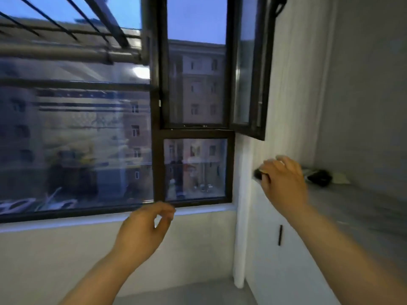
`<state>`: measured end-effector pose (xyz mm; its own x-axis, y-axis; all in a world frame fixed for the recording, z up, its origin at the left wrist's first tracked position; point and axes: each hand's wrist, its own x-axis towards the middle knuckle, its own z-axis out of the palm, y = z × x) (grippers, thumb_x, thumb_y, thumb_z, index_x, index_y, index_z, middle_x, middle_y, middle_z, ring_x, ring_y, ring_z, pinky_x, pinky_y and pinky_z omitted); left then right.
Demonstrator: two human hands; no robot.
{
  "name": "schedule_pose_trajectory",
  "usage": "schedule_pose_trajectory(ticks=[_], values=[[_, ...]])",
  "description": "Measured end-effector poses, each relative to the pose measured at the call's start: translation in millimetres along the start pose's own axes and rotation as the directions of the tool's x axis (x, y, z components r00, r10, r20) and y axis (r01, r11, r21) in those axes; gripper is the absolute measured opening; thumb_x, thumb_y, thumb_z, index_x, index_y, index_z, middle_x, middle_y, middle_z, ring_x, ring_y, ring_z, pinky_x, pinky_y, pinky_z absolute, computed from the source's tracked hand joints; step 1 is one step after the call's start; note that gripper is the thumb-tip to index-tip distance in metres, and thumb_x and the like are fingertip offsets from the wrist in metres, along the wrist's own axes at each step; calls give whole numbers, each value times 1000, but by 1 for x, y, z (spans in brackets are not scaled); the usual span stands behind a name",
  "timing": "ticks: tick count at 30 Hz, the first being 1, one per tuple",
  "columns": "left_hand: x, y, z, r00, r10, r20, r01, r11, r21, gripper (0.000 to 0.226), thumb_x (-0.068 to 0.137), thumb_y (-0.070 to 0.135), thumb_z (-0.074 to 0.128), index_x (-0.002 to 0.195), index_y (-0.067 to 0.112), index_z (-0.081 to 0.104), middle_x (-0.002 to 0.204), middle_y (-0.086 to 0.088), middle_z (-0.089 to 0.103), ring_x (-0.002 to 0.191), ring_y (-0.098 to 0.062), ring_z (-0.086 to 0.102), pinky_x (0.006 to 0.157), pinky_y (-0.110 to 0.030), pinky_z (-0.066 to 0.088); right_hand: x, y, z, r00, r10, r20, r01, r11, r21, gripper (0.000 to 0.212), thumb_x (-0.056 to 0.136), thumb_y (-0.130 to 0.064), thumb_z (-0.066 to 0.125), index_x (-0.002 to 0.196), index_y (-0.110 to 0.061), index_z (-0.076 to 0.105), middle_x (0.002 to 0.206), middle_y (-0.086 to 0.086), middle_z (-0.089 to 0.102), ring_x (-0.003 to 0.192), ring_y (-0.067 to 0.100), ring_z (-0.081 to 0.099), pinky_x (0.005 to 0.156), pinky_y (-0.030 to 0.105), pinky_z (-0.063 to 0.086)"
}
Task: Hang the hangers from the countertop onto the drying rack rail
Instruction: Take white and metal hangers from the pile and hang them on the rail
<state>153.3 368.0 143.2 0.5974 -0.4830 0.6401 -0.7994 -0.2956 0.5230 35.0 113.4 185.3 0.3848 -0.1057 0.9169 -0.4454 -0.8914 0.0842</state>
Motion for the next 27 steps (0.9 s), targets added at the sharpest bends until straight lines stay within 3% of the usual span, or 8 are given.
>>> schedule_pose_trajectory(ticks=[3, 5, 8, 12, 15, 18, 23, 27], values=[[17, 31, 75, 994, 56, 95, -46, 993, -107, 24, 90, 17, 52, 81, 39, 50, 80, 21, 57, 84, -7, 51, 69, -11, 36, -65, 80, 4, 972, 148, 181, -126, 984, -127, 8, 62, -6, 67, 69, -7, 70, 67, 8, 68, 66, 33, 66, 66, 36, 48], [24, 50, 122, 978, 76, 193, -48, 989, -143, 26, 92, 20, 49, 79, 42, 48, 82, 19, 56, 86, -8, 53, 75, -15, 36, -102, 124, -1, 894, 285, 345, -232, 955, -188, 26, 48, 2, 84, 70, -5, 72, 66, 9, 70, 60, 33, 66, 55, 35, 53], [25, 80, 191, 926, 132, 354, -80, 984, -156, 37, 92, 21, 48, 71, 50, 39, 76, 29, 49, 88, -9, 58, 72, -10, 38, -148, 183, -18, 669, 555, 494, -444, 832, -332, 24, 70, 1, 73, 94, -1, 71, 92, 17, 71, 90, 39, 64, 81, 42, 50], [19, 113, 270, 843, 155, 514, -68, 980, -185, 44, 91, 25, 50, 61, 56, 53, 62, 31, 58, 82, -10, 61, 64, -7, 38, -194, 254, -48, 518, 727, 451, -551, 687, -474, 27, 86, -9, 57, 111, -3, 65, 114, 19, 64, 111, 34, 56, 96, 38, 43], [11, 130, 318, 770, 183, 611, -72, 977, -202, 51, 87, 30, 49, 70, 77, 39, 68, 57, 45, 82, -8, 60, 76, -18, 45, -222, 288, -70, 440, 794, 419, -545, 607, -578, 29, 94, -19, 43, 118, -12, 58, 124, 9, 58, 120, 26, 49, 99, 31, 38], [5, 143, 360, 716, 179, 675, -80, 981, -175, 44, 89, 21, 51, 57, 51, 51, 62, 31, 55, 86, -10, 62, 79, -19, 45, -246, 312, -75, 377, 825, 420, -531, 564, -632, 37, 95, -26, 43, 129, -12, 50, 136, 8, 50, 127, 25, 42, 106, 32, 32], [15, 177, 417, 721, 220, 657, -111, 973, -204, 21, 92, 16, 49, 102, 16, 67, 103, 7, 64, 101, -14, 60, 83, -16, 41, -253, 324, -69, 288, 807, 516, -530, 583, -616, 49, 99, -39, 27, 144, -19, 27, 153, -2, 26, 140, 20, 23, 115, 29, 19], [48, 203, 472, 724, 196, 661, -92, 978, -189, 25, 92, 17, 47, 109, 9, 63, 118, -6, 61, 109, -22, 57, 92, -23, 43, -255, 327, -65, 253, 807, 534, -508, 581, -636, 51, 99, -43, 21, 147, -23, 20, 157, -1, 13, 144, 22, 10, 118, 31, 10]])
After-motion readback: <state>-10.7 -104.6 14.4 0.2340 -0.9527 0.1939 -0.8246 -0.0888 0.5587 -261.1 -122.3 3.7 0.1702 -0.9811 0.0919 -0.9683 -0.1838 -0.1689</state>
